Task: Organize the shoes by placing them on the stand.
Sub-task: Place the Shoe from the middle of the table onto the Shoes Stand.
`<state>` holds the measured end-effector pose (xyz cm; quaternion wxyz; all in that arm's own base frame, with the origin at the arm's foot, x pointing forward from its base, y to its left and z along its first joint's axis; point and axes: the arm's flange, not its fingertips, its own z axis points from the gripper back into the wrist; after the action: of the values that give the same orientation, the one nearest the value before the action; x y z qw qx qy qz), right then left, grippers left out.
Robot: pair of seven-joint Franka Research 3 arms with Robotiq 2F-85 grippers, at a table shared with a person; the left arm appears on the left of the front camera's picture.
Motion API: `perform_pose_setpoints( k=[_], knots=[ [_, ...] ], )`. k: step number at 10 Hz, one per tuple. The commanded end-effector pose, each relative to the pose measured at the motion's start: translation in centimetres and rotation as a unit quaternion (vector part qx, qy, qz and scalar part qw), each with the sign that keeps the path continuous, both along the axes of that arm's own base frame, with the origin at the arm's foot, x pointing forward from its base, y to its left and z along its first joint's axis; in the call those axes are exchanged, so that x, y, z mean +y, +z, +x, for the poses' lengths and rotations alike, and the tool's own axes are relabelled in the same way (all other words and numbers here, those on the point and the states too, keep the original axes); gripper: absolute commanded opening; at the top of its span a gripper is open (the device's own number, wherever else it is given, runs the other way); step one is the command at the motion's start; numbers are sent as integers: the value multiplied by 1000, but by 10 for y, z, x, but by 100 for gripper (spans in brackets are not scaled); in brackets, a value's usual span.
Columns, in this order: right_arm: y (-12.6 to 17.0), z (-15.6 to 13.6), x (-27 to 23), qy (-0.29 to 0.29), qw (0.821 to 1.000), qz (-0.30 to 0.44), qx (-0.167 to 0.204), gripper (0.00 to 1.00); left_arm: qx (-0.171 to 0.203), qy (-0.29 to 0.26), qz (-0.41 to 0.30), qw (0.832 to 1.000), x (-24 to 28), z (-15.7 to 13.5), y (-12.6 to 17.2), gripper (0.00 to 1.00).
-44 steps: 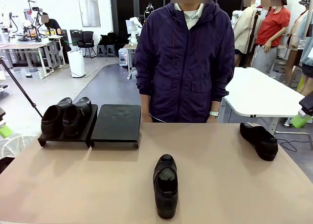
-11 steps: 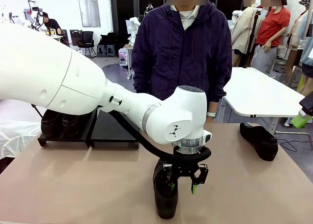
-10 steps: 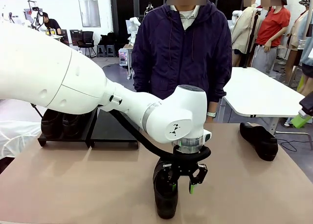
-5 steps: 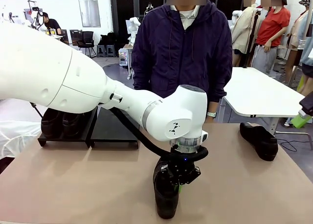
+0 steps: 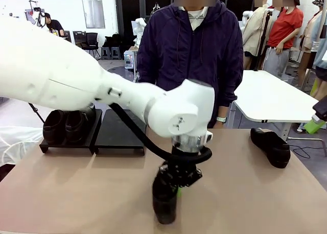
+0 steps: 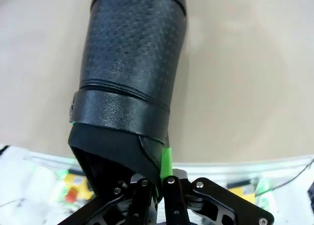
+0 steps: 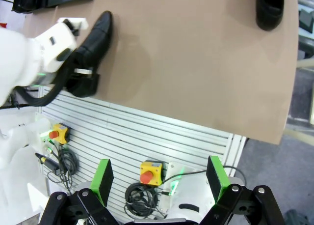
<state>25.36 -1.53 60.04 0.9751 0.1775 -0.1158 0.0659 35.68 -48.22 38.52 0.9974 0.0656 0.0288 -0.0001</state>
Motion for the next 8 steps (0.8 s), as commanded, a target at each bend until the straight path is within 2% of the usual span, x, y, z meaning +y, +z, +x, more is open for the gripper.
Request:
perform_pose_setpoints(
  k=[1,2,3,4,6,8],
  knots=[
    [3,0,2,-7,1000,12,4,100,-32,-84,41,995,60,-37,83,0],
    [3,0,2,-7,1000,12,4,100,-60,-123,94,986,91,-57,120,0],
    [3,0,2,-7,1000,12,4,100,-93,-65,90,990,122,-66,143,0],
    [3,0,2,-7,1000,12,4,100,-116,-37,79,989,154,-71,154,0],
    [3,0,2,-7,1000,12,4,100,-163,34,44,985,211,-73,148,0],
    [3,0,2,-7,1000,12,4,100,-240,104,41,964,231,-69,130,0]
  ],
)
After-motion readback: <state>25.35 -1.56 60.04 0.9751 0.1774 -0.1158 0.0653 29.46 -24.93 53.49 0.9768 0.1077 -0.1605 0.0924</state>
